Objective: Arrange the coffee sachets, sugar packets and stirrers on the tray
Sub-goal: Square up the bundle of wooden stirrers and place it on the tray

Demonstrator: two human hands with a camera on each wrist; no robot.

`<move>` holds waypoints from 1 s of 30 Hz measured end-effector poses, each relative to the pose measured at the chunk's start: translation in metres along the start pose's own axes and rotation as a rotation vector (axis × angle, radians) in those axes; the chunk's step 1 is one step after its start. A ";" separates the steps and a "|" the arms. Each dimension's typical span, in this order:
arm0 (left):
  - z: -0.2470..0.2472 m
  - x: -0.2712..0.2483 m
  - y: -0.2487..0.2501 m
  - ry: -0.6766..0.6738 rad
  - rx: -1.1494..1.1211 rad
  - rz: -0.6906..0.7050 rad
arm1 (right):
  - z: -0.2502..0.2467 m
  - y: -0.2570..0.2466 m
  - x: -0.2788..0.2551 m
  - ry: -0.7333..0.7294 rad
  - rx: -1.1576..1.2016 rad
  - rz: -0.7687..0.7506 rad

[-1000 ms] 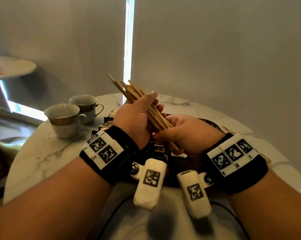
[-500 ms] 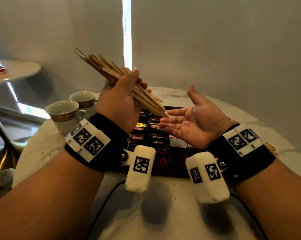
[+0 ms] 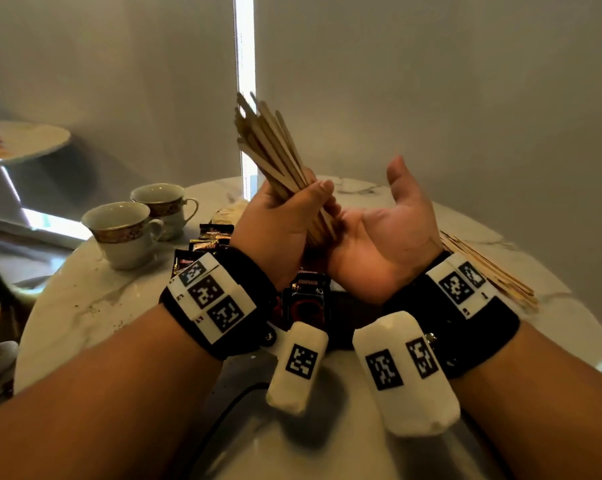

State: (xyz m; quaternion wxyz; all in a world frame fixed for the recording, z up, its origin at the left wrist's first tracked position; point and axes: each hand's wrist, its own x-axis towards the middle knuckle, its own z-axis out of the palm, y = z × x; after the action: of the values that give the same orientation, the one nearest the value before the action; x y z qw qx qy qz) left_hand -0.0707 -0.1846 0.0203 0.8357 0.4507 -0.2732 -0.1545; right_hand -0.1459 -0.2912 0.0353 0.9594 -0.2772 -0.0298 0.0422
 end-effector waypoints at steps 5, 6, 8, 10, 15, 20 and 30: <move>-0.005 0.001 0.001 -0.014 0.050 -0.020 | -0.003 -0.004 0.002 0.122 -0.193 0.063; -0.005 0.001 0.000 -0.005 0.072 -0.013 | -0.005 -0.003 0.001 0.094 -0.174 0.073; -0.004 0.002 -0.001 -0.002 0.123 -0.001 | -0.004 -0.002 -0.001 0.031 -0.154 0.086; -0.007 0.003 0.001 -0.014 0.184 -0.018 | -0.004 -0.005 -0.002 0.094 -0.292 0.076; -0.016 0.000 0.013 -0.250 0.541 -0.222 | 0.001 -0.028 -0.009 0.438 -0.985 -0.306; -0.005 -0.008 0.018 -0.445 0.802 -0.317 | 0.002 -0.016 -0.011 0.391 -1.240 -0.281; -0.005 -0.010 0.018 -0.377 0.868 -0.227 | 0.004 -0.005 -0.009 0.450 -1.232 -0.439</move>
State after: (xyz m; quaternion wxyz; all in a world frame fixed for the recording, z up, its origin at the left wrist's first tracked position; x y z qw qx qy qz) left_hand -0.0755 -0.1665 0.0300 0.4845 0.7488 -0.4081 -0.1953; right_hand -0.1544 -0.2941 0.0415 0.5963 -0.7612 0.0960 -0.2362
